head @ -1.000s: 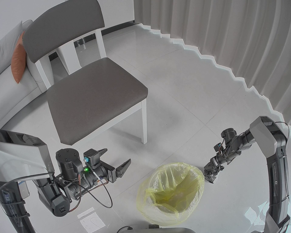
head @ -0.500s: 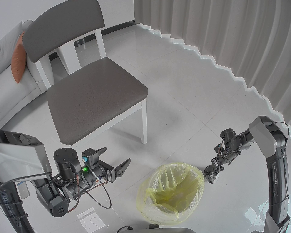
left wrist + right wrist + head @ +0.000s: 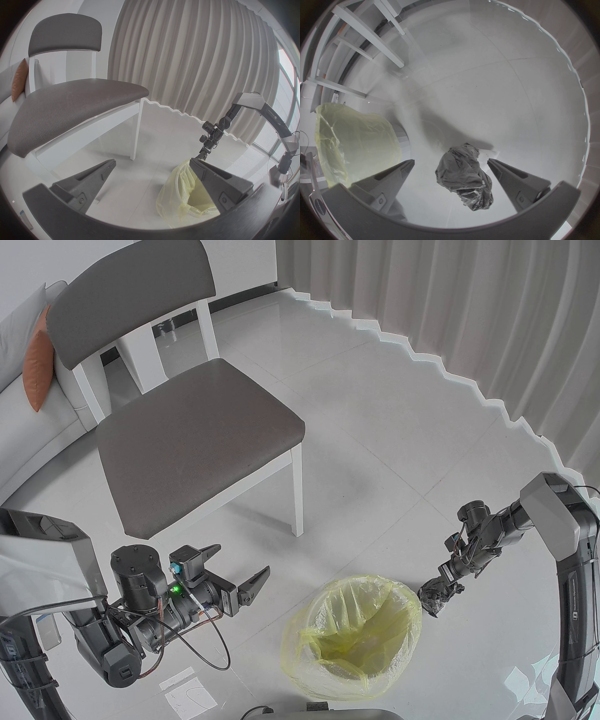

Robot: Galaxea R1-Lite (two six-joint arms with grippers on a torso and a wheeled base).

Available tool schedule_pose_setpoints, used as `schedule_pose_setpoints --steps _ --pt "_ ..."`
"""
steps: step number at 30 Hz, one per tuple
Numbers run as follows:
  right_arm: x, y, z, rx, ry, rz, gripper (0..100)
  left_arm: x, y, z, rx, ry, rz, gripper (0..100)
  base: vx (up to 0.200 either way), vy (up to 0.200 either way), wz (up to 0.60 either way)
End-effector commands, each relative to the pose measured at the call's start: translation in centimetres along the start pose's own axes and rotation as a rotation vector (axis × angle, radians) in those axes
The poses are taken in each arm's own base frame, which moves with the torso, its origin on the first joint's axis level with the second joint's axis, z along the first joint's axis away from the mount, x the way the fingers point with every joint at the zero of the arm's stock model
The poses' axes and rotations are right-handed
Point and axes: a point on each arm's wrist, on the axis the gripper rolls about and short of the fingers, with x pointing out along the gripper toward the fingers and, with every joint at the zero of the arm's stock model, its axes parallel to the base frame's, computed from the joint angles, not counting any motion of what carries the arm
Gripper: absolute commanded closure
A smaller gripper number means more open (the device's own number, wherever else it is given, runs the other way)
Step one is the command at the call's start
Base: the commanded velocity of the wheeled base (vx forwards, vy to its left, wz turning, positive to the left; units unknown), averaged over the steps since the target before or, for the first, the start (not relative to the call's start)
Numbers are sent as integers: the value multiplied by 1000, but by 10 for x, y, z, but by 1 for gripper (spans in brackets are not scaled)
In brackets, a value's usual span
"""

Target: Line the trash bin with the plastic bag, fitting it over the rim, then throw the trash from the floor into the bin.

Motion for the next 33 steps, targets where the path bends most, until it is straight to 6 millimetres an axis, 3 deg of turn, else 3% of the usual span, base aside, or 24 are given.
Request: schedule_pose_setpoints --steps 1,5,8,9,15,20,23,25,27,33 --pt "-42 8 6 -27 -46 -2 100 1 0 -1 -8 -6 -2 0 0 0 0" --pt "-57 14 4 -37 -52 -1 100 2 -1 -5 -9 9 -5 0 0 0 0" --pt "-86 22 3 -50 -80 -5 100 3 -3 -6 -9 14 -7 0 0 0 0" --pt "-87 22 2 -50 -80 -5 100 3 -3 -6 -9 14 -7 0 0 0 0" --pt "-158 38 3 -142 -190 -38 100 5 1 -14 -14 40 12 0 0 0 0" --pt "-214 63 3 -205 -307 -52 100 7 0 -18 -13 55 39 0 0 0 0" --pt "-250 89 2 -266 -393 -40 100 9 0 -21 -12 66 52 0 0 0 0" --pt "-257 97 0 -288 -407 -28 100 9 0 -22 -13 68 53 0 0 0 0" --pt "-271 119 -4 -343 -434 8 100 9 2 -22 -16 70 59 0 0 0 0" --pt "-272 155 -7 -434 -445 80 100 6 2 -24 -15 83 75 0 0 0 0"
